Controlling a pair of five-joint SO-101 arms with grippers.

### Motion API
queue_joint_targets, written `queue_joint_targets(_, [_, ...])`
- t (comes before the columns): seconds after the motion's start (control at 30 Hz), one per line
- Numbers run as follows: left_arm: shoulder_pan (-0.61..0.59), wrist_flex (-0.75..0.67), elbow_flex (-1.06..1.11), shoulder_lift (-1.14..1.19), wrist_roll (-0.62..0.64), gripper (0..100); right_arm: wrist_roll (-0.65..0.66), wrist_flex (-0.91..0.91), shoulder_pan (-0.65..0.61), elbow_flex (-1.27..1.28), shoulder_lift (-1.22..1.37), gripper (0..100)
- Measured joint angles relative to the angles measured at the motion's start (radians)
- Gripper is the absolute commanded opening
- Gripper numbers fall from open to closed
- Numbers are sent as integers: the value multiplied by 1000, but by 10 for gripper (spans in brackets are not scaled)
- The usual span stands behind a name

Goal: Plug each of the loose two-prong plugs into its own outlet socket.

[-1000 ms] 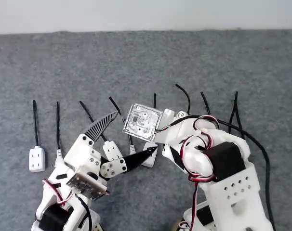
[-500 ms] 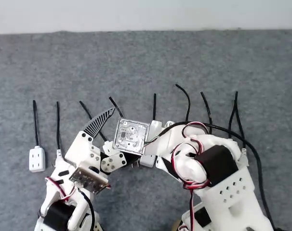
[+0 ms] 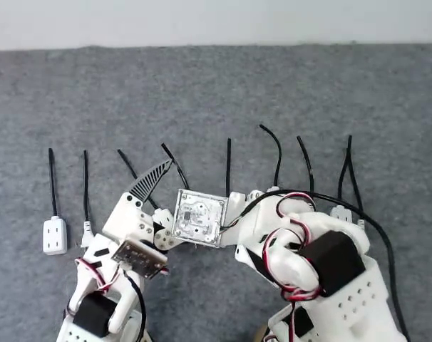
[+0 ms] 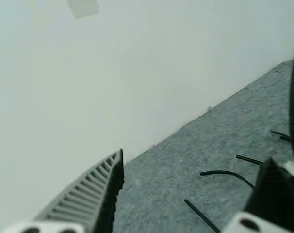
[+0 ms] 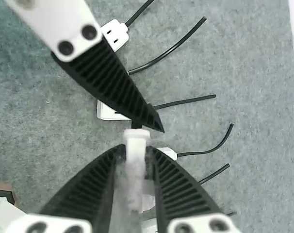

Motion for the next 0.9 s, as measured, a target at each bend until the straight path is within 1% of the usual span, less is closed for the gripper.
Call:
queue_joint_targets(0.33, [0, 2, 32, 2, -6, 412, -32, 8, -3, -57, -17, 9])
queue_joint_targets(0.63, [3, 2, 48, 2, -8, 412, -35, 6, -3, -57, -17, 9])
queue_joint_targets(0.83, [-74, -34, 83, 2, -8, 412, -38, 46, -5, -57, -17, 9])
queue_joint_targets(0.9, [-78, -44, 92, 2, -8, 412, -52, 57, 15, -57, -15, 9])
